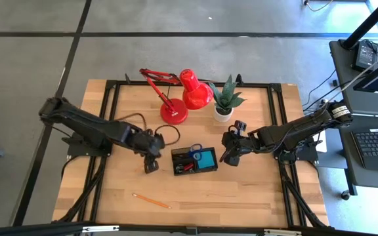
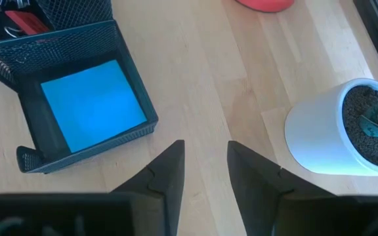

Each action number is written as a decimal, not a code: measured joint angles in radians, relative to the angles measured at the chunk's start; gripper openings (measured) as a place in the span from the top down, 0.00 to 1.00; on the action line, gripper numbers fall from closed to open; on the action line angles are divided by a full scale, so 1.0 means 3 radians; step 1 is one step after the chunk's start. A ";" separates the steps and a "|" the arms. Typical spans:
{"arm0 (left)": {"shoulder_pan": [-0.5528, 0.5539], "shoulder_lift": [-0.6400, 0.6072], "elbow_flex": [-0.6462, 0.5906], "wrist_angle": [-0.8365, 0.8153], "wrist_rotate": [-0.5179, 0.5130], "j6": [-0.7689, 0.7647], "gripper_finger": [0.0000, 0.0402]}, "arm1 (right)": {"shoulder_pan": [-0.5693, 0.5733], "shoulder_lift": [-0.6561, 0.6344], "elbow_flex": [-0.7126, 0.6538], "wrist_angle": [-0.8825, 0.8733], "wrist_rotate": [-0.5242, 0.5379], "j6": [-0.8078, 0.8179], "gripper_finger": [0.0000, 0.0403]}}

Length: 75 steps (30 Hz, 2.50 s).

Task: Pick and place office supplies into organizer
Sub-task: Put the top yellow pencil into the black desk organizer

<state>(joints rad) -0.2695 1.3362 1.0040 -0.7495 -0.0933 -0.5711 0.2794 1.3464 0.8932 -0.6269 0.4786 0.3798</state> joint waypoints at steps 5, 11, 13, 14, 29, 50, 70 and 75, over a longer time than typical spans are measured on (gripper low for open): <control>-0.0020 -0.0451 0.0002 0.0225 0.0036 0.0053 0.99 | 0.0000 0.0000 0.0000 0.0002 0.0000 0.0000 0.70; -0.0076 -0.0898 0.0003 0.0718 -0.0073 0.0322 1.00 | 0.0000 0.0000 0.0000 0.0004 0.0000 -0.0022 0.70; -0.0084 -0.0987 0.0005 0.0927 -0.0083 0.0537 1.00 | 0.0000 0.0000 0.0000 0.0009 0.0000 -0.0025 0.70; -0.0084 -0.1021 0.0005 0.1024 -0.0103 0.0636 1.00 | 0.0000 0.0000 0.0000 0.0010 0.0000 -0.0027 0.70; -0.0067 -0.0940 0.0006 0.0862 -0.0313 0.0754 1.00 | 0.0000 0.0000 0.0000 0.0025 0.0000 0.0007 0.70; -0.0569 0.0147 0.0003 0.2232 -0.0134 0.0891 1.00 | 0.0001 0.0000 0.0000 0.0026 0.0000 -0.0049 0.70; -0.1135 0.1850 0.1141 0.2015 -0.0793 0.0710 1.00 | 0.0001 0.0000 0.0000 0.0056 -0.0001 -0.0082 0.70; -0.1145 0.2170 0.1479 0.1798 -0.0743 0.0502 1.00 | 0.0001 0.0000 0.0000 0.0114 -0.0002 -0.0077 0.70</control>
<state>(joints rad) -0.6130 1.9873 1.4476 -0.2100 -0.3161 -0.4205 0.2799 1.3464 0.8932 -0.5926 0.4779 0.3568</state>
